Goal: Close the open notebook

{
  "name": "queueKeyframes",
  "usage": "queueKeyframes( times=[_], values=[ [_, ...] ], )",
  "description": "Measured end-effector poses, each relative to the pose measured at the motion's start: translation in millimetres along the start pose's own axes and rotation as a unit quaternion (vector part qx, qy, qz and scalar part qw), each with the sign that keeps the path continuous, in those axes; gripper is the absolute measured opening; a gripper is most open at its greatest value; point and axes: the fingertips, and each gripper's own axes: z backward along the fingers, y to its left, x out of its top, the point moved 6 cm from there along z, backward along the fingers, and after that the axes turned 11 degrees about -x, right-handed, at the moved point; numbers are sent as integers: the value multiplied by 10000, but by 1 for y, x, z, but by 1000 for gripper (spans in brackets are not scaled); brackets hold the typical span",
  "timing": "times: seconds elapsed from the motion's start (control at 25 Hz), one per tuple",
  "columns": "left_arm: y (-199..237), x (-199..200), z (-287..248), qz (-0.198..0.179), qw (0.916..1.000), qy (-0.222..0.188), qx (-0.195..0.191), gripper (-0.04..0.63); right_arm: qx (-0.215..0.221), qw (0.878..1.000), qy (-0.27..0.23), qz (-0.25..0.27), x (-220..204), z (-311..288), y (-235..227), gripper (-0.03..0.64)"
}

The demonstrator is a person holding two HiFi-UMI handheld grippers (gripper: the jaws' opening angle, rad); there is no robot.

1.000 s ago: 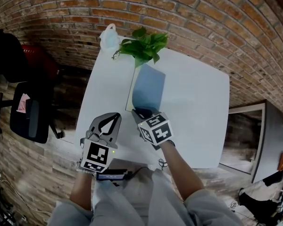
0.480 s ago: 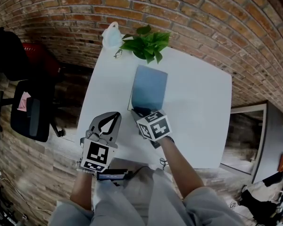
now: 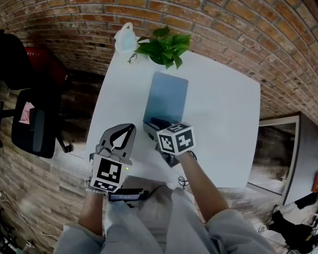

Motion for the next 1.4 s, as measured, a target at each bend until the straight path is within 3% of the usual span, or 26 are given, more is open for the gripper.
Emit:
queueKeyframes(
  times=[0.28, 0.4, 0.88, 1.4],
  values=[
    [-6, 11, 6, -112, 9999, -75, 18, 18, -105, 9978, -657, -71, 7, 27, -3, 132],
    [-11, 19, 9, -134, 9998, -172, 25, 20, -413, 9924, -1155, 65, 14, 51, -7, 74],
    [-41, 68, 21, -266, 9981, -542, -106, 18, -1482, 9519, -2618, 574, 26, 172, -8, 57],
    [-70, 97, 32, -565, 9949, -786, -283, 18, -2086, 9182, -3266, 816, 14, 263, -1, 55]
  ],
)
